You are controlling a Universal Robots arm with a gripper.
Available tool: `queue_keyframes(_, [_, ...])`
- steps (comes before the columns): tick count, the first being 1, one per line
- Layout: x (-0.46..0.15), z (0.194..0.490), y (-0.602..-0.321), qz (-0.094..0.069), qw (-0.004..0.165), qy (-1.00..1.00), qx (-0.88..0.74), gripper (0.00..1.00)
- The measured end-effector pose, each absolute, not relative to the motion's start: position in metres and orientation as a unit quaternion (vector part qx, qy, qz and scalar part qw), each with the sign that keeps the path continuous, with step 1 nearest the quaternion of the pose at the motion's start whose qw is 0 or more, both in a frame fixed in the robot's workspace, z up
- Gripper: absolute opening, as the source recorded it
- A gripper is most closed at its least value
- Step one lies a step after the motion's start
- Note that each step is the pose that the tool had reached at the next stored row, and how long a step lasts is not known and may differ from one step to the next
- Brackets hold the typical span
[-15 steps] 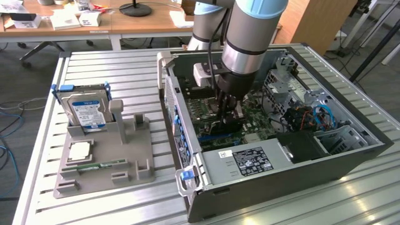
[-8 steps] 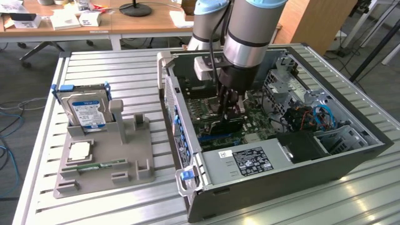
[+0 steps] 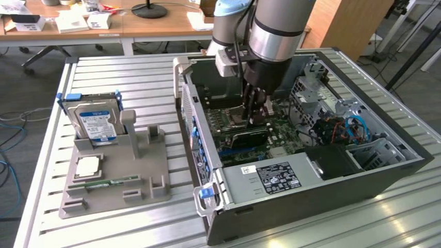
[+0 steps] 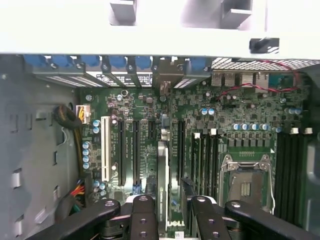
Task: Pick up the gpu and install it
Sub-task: 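Insert the gpu into the slot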
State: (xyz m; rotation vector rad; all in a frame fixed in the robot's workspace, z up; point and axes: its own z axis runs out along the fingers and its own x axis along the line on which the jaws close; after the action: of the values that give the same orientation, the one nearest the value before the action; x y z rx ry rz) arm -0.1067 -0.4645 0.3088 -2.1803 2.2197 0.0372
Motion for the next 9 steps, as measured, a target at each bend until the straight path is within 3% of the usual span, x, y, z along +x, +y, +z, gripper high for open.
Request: queue_keyframes(9, [-0.107, 0.333, -0.464, 0.012, 0.015, 0.713, -0.701, 0.33])
